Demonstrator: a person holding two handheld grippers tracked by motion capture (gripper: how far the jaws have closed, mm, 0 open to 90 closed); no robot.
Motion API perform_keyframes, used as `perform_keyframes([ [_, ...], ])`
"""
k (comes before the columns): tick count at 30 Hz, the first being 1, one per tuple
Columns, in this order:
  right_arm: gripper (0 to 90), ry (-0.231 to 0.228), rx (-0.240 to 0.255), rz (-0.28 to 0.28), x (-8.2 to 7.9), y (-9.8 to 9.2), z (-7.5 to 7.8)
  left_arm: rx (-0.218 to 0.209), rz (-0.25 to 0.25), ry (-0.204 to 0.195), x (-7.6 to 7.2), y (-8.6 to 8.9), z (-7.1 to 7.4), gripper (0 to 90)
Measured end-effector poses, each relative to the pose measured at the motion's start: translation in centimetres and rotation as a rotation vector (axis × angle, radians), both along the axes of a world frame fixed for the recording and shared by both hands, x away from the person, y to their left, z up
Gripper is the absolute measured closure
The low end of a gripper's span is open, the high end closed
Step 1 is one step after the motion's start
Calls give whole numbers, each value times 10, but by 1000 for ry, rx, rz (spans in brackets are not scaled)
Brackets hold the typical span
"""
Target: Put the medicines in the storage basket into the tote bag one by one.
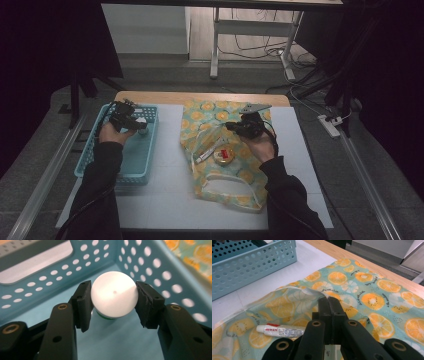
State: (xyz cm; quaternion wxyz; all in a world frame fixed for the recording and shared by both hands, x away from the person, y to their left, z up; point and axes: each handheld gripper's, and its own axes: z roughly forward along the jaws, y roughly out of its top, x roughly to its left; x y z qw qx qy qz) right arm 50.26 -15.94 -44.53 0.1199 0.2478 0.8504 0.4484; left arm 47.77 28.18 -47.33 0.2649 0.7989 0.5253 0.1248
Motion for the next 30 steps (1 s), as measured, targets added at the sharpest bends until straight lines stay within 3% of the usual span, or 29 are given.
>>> perform_keyframes([
  [15, 900, -1, -1, -3, 0, 0, -1, -65, -48, -55, -20, -2, 40, 505],
  [24, 900, -2, -2, -4, 0, 0, -1, -66, -129, -95, -34, -22, 61, 505],
  [30, 900, -4, -1, -6, 0, 0, 0, -73, -178, -104, -39, -38, 65, 505],
])
